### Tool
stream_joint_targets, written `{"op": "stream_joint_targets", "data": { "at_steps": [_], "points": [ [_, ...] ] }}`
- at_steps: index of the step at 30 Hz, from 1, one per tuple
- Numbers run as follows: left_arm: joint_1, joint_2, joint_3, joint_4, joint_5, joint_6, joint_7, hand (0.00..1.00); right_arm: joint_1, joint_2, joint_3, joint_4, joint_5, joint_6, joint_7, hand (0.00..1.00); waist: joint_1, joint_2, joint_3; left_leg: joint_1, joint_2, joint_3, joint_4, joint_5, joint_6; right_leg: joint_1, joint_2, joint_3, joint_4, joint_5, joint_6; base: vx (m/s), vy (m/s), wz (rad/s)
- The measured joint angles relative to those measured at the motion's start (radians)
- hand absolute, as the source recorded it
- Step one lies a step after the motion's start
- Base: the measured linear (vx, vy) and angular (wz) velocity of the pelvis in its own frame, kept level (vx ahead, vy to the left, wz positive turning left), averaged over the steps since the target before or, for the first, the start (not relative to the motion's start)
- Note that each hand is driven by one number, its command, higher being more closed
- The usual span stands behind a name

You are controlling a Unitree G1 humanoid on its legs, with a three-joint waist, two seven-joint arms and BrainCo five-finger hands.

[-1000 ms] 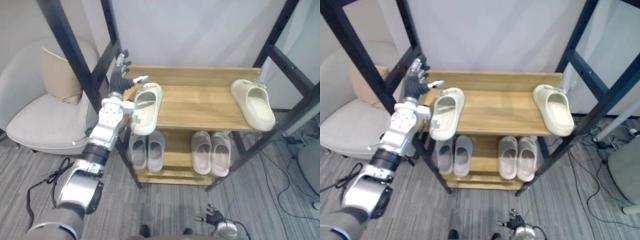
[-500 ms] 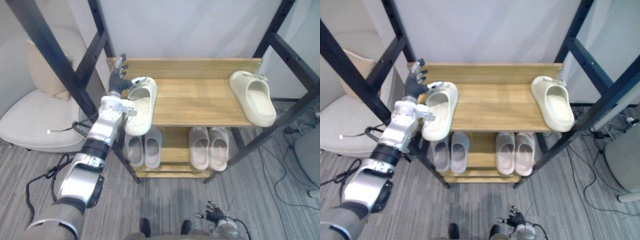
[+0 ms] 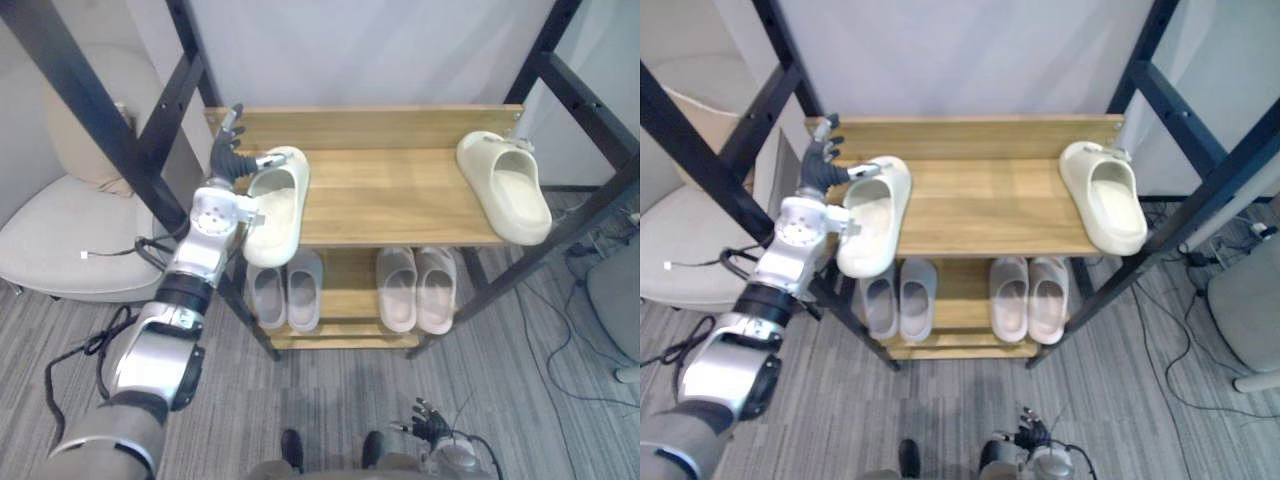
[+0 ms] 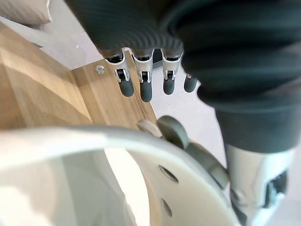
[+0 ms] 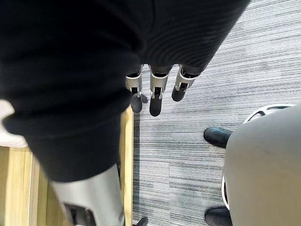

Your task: Organize the slippers on the shoe rack

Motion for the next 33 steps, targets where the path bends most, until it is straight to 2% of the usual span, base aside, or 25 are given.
{"op": "stream_joint_targets", "data": {
  "at_steps": [16,27,33],
  "points": [
    [0.070,0.022,-0.003,-0.125,0.039,-0.011,-0.022,0.00,-0.001,-0.004,0.009,-0.001,-0.002,-0.001,0.006,0.00,0.001,0.001,0.001,0.008,0.001,-0.003,0.000,0.000,0.000,0.004,0.001,-0.001,0.010,-0.006,-0.008,0.00,0.000,0.00],
    [0.101,0.055,-0.042,-0.166,0.225,-0.010,-0.044,0.00,-0.004,-0.009,0.009,0.000,-0.031,-0.002,0.011,0.00,0.001,0.001,0.001,0.015,0.003,-0.007,0.000,0.000,0.000,0.013,0.001,-0.006,0.012,-0.011,-0.004,0.00,0.000,0.00],
    [0.104,0.057,-0.042,-0.163,0.256,-0.008,-0.046,0.00,-0.006,-0.010,0.009,0.000,-0.041,-0.002,0.016,0.00,0.001,0.001,0.001,0.015,0.004,-0.005,0.000,0.000,0.000,0.013,0.002,-0.004,0.012,-0.011,-0.004,0.00,0.000,0.00]
  ]
}}
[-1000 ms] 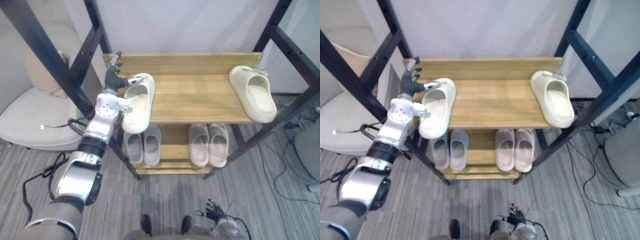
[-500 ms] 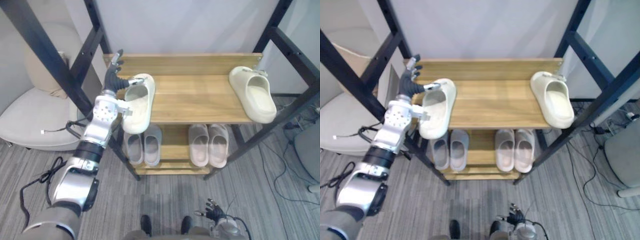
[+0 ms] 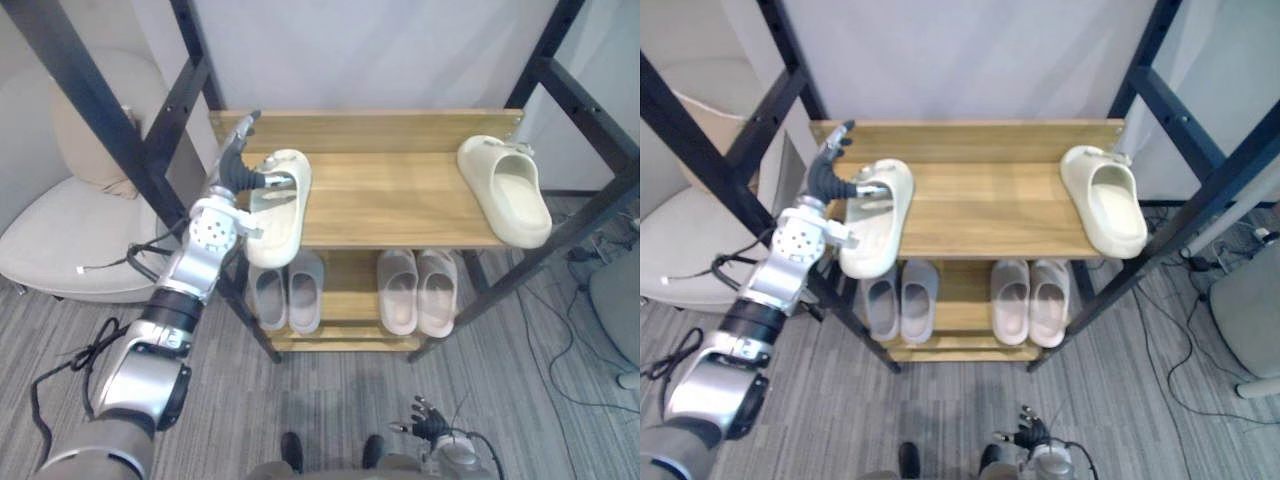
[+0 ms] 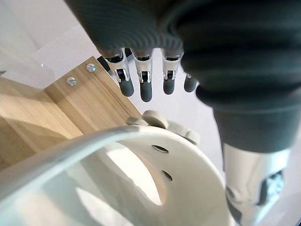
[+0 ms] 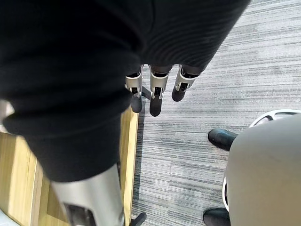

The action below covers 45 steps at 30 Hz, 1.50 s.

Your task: Organize the slippers on the shoe rack

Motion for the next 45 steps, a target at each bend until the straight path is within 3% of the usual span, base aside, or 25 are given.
{"op": "stream_joint_targets", "data": {
  "at_steps": [15,16,26,38,45],
  "points": [
    [-0.031,0.035,-0.008,0.079,0.064,0.026,-0.044,0.00,0.002,-0.001,-0.001,-0.001,0.001,0.000,0.014,0.00,0.002,0.004,0.002,0.012,0.011,0.031,0.000,-0.009,-0.012,-0.004,0.010,0.030,-0.001,-0.001,-0.001,0.00,0.001,-0.06],
    [-0.038,0.035,-0.008,0.091,0.079,0.029,-0.045,1.00,0.002,-0.002,-0.002,-0.002,0.001,0.000,0.017,0.00,0.002,0.006,0.002,0.010,0.011,0.033,0.000,-0.010,-0.013,-0.012,0.010,0.033,-0.001,-0.001,-0.001,-0.01,0.013,-0.06],
    [-0.067,0.074,-0.030,0.119,0.114,0.041,-0.069,1.00,0.002,0.001,-0.002,-0.006,0.001,0.001,0.027,0.00,0.000,0.010,0.004,0.005,0.013,0.057,0.000,-0.013,-0.017,-0.022,0.012,0.055,-0.001,0.002,-0.002,0.01,0.009,-0.06],
    [-0.070,0.078,-0.030,0.146,0.052,0.042,-0.063,1.00,0.020,0.000,-0.001,-0.044,0.003,0.002,0.028,0.00,-0.007,0.019,0.004,0.015,0.012,0.067,0.000,-0.013,-0.017,-0.013,0.013,0.063,-0.012,0.014,-0.004,-0.01,0.003,-0.02],
    [-0.070,0.068,-0.058,0.146,0.040,0.042,-0.052,1.00,0.025,0.000,-0.004,-0.053,0.003,0.002,0.027,0.00,-0.010,0.038,0.000,0.018,0.008,0.069,0.000,-0.013,-0.017,-0.012,0.009,0.065,-0.012,0.016,-0.002,0.00,0.001,-0.01]
  ]
}}
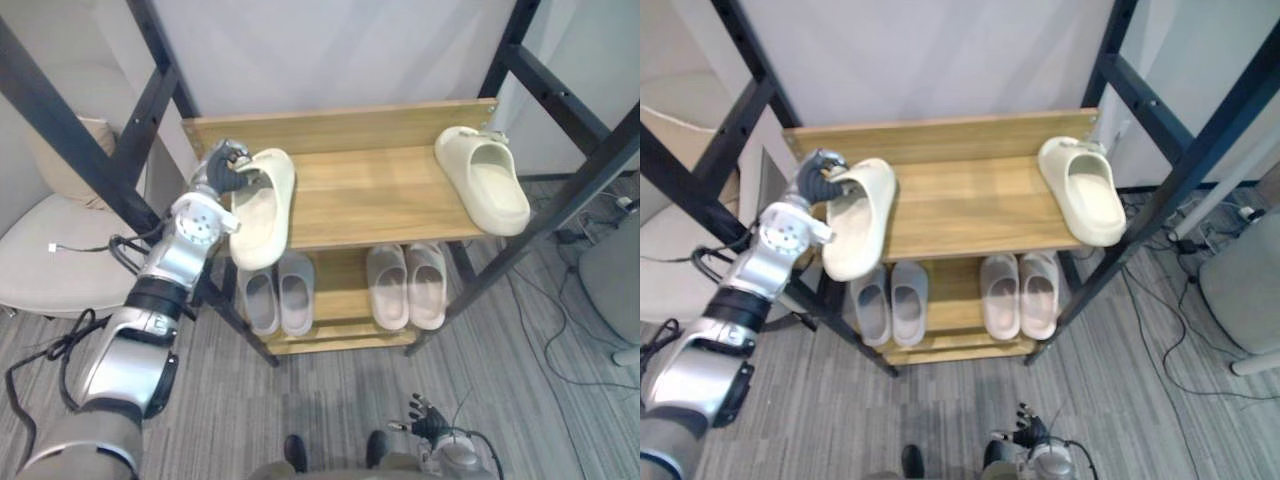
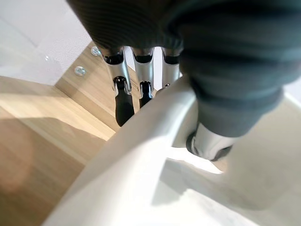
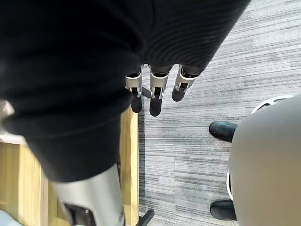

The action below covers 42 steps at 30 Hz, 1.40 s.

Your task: Organize the slippers on the shoe rack

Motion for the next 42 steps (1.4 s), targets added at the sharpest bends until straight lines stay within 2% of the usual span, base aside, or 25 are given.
{"op": "stream_joint_targets", "data": {
  "at_steps": [2,7,11,12,14,23,29,35,36,42],
  "points": [
    [-0.004,-0.016,-0.020,0.000,-0.004,0.000,0.000,1.00,0.011,0.000,-0.004,-0.018,0.000,0.000,0.000,0.00,-0.002,0.014,-0.002,0.002,-0.002,0.000,0.000,0.000,0.000,0.000,-0.003,0.000,0.000,0.001,0.001,0.00,0.000,0.00],
    [-0.046,-0.060,-0.059,0.015,-0.006,0.000,0.003,1.00,0.011,-0.001,-0.009,-0.026,0.010,-0.001,-0.001,0.00,-0.011,0.029,0.002,0.006,-0.003,0.010,0.000,0.000,0.000,-0.001,-0.004,0.005,0.000,0.005,0.000,-0.01,0.004,-0.05],
    [-0.074,-0.101,-0.060,0.039,-0.008,0.000,0.017,1.00,0.011,-0.012,-0.016,-0.040,0.033,-0.002,-0.004,0.00,-0.027,0.062,0.007,0.006,-0.007,0.017,0.000,0.000,0.000,-0.003,-0.008,0.013,0.000,0.009,0.004,-0.01,0.016,-0.06],
    [-0.081,-0.113,-0.060,0.040,-0.018,0.000,0.020,1.00,0.011,-0.016,-0.027,-0.042,0.040,-0.002,-0.007,0.00,-0.041,0.074,0.006,0.006,-0.007,0.019,0.000,0.000,0.000,-0.005,-0.009,0.016,0.000,0.010,0.005,-0.01,0.010,-0.05],
    [-0.097,-0.131,-0.060,0.042,-0.028,0.000,0.037,1.00,0.010,-0.016,-0.039,-0.043,0.041,-0.004,-0.008,0.00,-0.047,0.083,0.010,0.005,-0.005,0.024,0.000,0.000,0.000,-0.007,-0.007,0.019,0.000,0.010,0.005,-0.01,-0.001,-0.08],
    [-0.169,-0.186,-0.052,0.084,-0.041,0.003,0.102,1.00,0.006,-0.024,-0.046,-0.059,0.042,-0.013,-0.011,0.00,-0.059,0.106,0.023,-0.002,0.012,0.083,0.000,-0.005,-0.007,-0.046,0.012,0.073,-0.003,0.023,-0.008,-0.01,-0.020,-0.21],
    [-0.199,-0.192,0.041,0.135,-0.031,0.024,0.142,1.00,-0.009,-0.053,-0.048,-0.061,0.044,-0.020,-0.029,0.00,-0.067,0.125,0.040,-0.042,0.022,0.137,0.000,-0.010,-0.012,-0.115,0.022,0.138,-0.005,0.046,-0.013,-0.01,-0.019,-0.32],
    [-0.257,-0.182,0.071,0.144,-0.026,0.027,0.161,1.00,-0.017,-0.078,-0.057,-0.059,0.044,-0.022,-0.039,0.00,-0.075,0.123,0.069,-0.061,0.018,0.151,0.000,-0.010,-0.010,-0.142,0.024,0.164,-0.009,0.059,-0.009,0.00,-0.010,-0.13],
    [-0.270,-0.182,0.074,0.144,-0.025,0.027,0.162,0.00,-0.016,-0.084,-0.058,-0.056,0.044,-0.021,-0.040,0.00,-0.078,0.122,0.081,-0.061,0.016,0.150,0.001,-0.011,-0.008,-0.142,0.023,0.165,-0.009,0.059,-0.008,0.00,0.000,0.00],
    [-0.333,-0.171,0.111,0.144,-0.024,0.026,0.185,0.00,-0.017,-0.088,-0.077,-0.056,0.048,-0.023,-0.047,0.00,-0.095,0.122,0.120,-0.107,0.006,0.149,0.016,-0.012,0.005,-0.179,0.012,0.174,-0.015,0.075,-0.001,0.00,0.000,0.00]
  ]
}}
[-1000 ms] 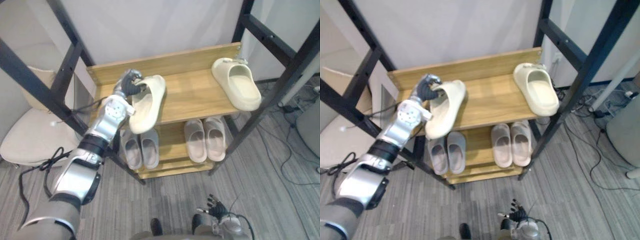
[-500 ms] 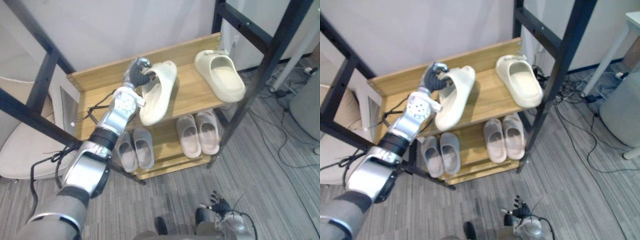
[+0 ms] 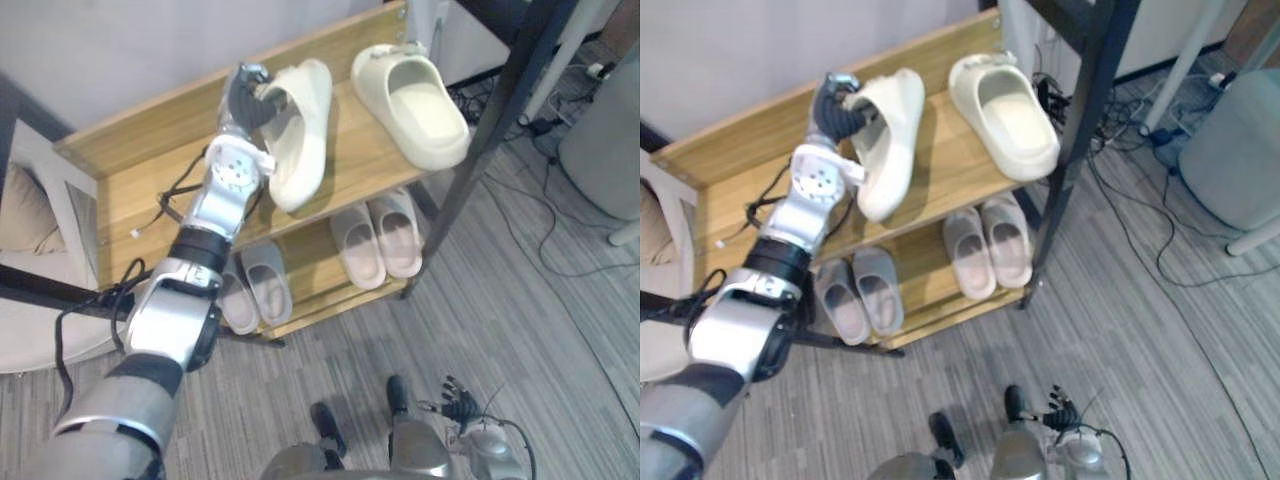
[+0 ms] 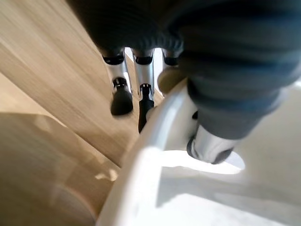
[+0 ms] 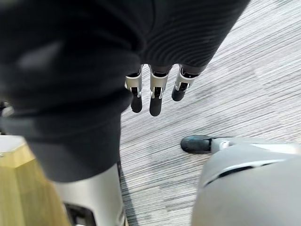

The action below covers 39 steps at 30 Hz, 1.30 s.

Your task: Organize the slippers on the shoe rack

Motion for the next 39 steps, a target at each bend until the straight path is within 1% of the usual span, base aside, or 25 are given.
{"op": "stream_joint_targets", "data": {
  "at_steps": [1,9,11,16,21,24,28,32,35,36,37,38,39],
  "points": [
    [-0.006,0.000,0.001,-0.001,0.000,-0.002,0.006,0.00,0.000,-0.003,0.000,0.001,0.001,0.000,0.000,0.00,-0.002,0.000,0.010,-0.001,-0.003,0.001,0.000,0.000,0.002,-0.002,-0.003,0.002,0.000,0.002,0.002,-0.04,0.015,-0.01],
    [-0.006,-0.009,0.018,-0.011,0.000,0.002,0.028,0.00,0.000,-0.002,0.001,0.006,0.012,-0.010,-0.002,0.00,-0.006,-0.007,0.015,-0.017,-0.017,0.000,0.001,0.001,0.017,-0.019,-0.019,0.008,0.000,0.012,0.012,-0.01,0.005,-0.01],
    [-0.005,-0.035,0.017,-0.042,-0.001,0.004,0.029,0.00,0.000,-0.001,0.001,0.008,0.030,-0.012,-0.005,0.00,-0.006,-0.009,0.017,-0.019,-0.022,-0.005,0.001,0.001,0.023,-0.018,-0.027,0.003,0.000,0.015,0.016,-0.01,0.016,0.06],
    [0.032,-0.078,-0.004,-0.120,-0.003,0.002,0.030,0.00,0.000,0.000,0.002,0.012,0.030,-0.013,-0.020,0.00,-0.009,-0.009,0.017,-0.018,-0.032,-0.026,0.001,0.004,0.028,-0.011,-0.037,-0.010,0.000,0.016,0.018,-0.01,0.008,0.09],
    [0.070,-0.116,-0.016,-0.135,-0.020,0.002,0.030,0.00,0.000,-0.001,0.002,0.023,0.030,-0.013,-0.021,0.00,-0.009,-0.009,0.017,-0.008,-0.037,-0.053,0.001,0.010,0.037,0.012,-0.044,-0.033,0.000,0.017,0.020,-0.02,-0.005,0.15],
    [0.083,-0.117,-0.017,-0.135,-0.023,0.002,0.030,0.00,0.000,-0.002,0.002,0.028,0.030,-0.012,-0.021,0.00,-0.008,-0.009,0.017,0.001,-0.040,-0.055,-0.001,0.012,0.040,0.022,-0.048,-0.035,0.000,0.018,0.021,-0.04,0.003,0.06],
    [0.086,-0.121,-0.022,-0.147,-0.050,0.001,0.030,0.00,0.002,-0.016,0.032,0.037,0.029,-0.011,-0.021,0.00,-0.008,-0.009,0.017,0.002,-0.047,-0.060,-0.008,0.019,0.050,0.022,-0.054,-0.037,0.000,0.022,0.028,-0.03,0.009,0.03],
    [0.107,-0.126,-0.023,-0.203,-0.065,-0.004,0.030,0.00,0.003,-0.018,0.032,0.044,0.029,-0.007,-0.021,0.00,-0.008,-0.009,0.017,0.003,-0.054,-0.068,-0.015,0.025,0.056,0.024,-0.060,-0.049,0.000,0.025,0.033,-0.01,0.014,0.08],
    [0.130,-0.141,-0.024,-0.235,-0.113,-0.007,0.029,0.00,0.005,-0.018,0.032,0.048,0.029,-0.006,-0.021,0.00,-0.008,-0.009,0.017,0.011,-0.057,-0.079,-0.015,0.026,0.058,0.039,-0.064,-0.060,0.000,0.024,0.033,0.01,0.010,0.10],
    [0.153,-0.140,-0.024,-0.249,-0.139,-0.019,0.029,0.00,0.005,-0.019,0.032,0.048,0.029,-0.005,-0.021,0.00,-0.005,-0.008,0.016,0.021,-0.058,-0.079,-0.015,0.026,0.058,0.047,-0.062,-0.067,0.000,0.024,0.033,0.01,0.004,0.04],
    [0.157,-0.140,-0.024,-0.249,-0.140,-0.021,0.029,0.00,0.005,-0.019,0.032,0.048,0.029,-0.004,-0.021,0.00,-0.005,-0.008,0.016,0.023,-0.058,-0.081,-0.015,0.026,0.058,0.049,-0.062,-0.069,0.000,0.024,0.033,-0.01,-0.004,0.06],
    [0.174,-0.140,-0.023,-0.252,-0.175,-0.030,0.030,0.00,0.005,-0.019,0.032,0.048,0.028,-0.001,-0.021,0.00,-0.002,-0.008,0.016,0.028,-0.058,-0.085,-0.015,0.026,0.057,0.056,-0.062,-0.075,0.000,0.023,0.031,-0.02,-0.008,0.06],
    [0.179,-0.140,-0.022,-0.254,-0.180,-0.031,0.030,0.00,0.005,-0.019,0.032,0.048,0.028,0.000,-0.021,0.00,-0.002,-0.008,0.016,0.029,-0.058,-0.085,-0.015,0.026,0.057,0.058,-0.062,-0.075,0.000,0.022,0.031,-0.04,-0.014,0.05]
  ]
}}
